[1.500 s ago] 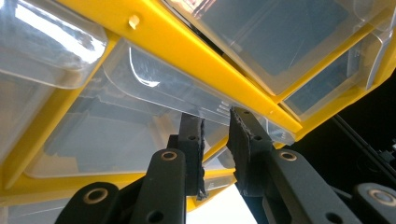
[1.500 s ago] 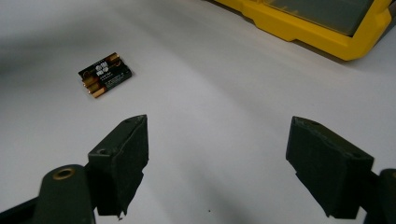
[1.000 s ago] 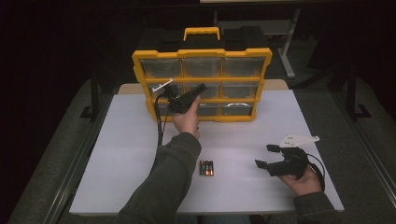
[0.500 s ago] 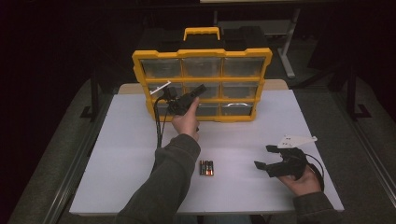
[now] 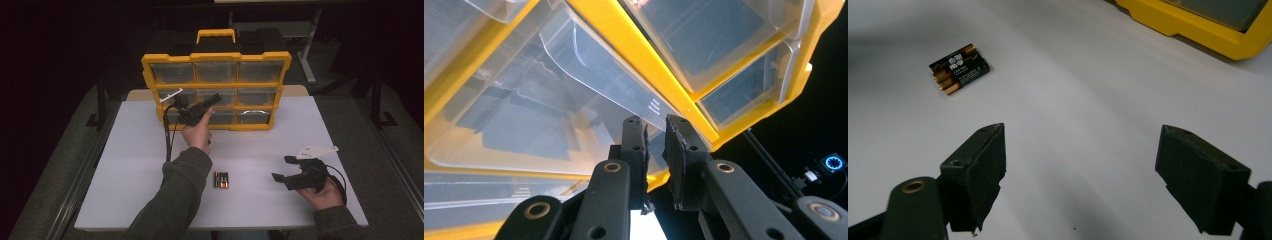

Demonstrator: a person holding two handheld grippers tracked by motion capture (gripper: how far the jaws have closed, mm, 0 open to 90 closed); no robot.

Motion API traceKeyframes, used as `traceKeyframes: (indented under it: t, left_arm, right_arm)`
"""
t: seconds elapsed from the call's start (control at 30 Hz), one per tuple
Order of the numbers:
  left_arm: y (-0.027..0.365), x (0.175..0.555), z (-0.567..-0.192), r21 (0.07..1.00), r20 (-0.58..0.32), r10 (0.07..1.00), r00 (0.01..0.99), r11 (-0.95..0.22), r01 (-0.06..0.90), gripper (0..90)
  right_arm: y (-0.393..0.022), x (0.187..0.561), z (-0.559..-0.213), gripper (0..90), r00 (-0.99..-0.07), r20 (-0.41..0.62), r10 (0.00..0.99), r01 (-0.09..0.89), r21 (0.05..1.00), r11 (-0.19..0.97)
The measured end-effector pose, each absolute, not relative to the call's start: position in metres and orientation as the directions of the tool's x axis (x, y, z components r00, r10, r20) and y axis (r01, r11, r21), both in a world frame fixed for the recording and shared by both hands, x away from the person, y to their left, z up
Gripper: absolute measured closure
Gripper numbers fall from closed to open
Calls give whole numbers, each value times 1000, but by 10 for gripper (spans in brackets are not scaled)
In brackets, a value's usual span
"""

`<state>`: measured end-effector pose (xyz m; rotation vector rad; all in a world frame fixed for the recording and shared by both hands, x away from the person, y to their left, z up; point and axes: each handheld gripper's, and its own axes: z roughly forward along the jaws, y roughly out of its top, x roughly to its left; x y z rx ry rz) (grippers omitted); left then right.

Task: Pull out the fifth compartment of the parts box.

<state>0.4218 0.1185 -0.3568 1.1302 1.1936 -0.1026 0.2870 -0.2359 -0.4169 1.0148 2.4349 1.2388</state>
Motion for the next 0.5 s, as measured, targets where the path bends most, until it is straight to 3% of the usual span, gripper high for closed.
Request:
traceKeyframes:
  t: [0.5]
  left_arm:
    - [123, 408, -355, 653, -753, 467, 463, 447, 612, 788]
  right_arm:
    - [-235, 288, -418, 192, -735, 104, 670, 485, 772, 412]
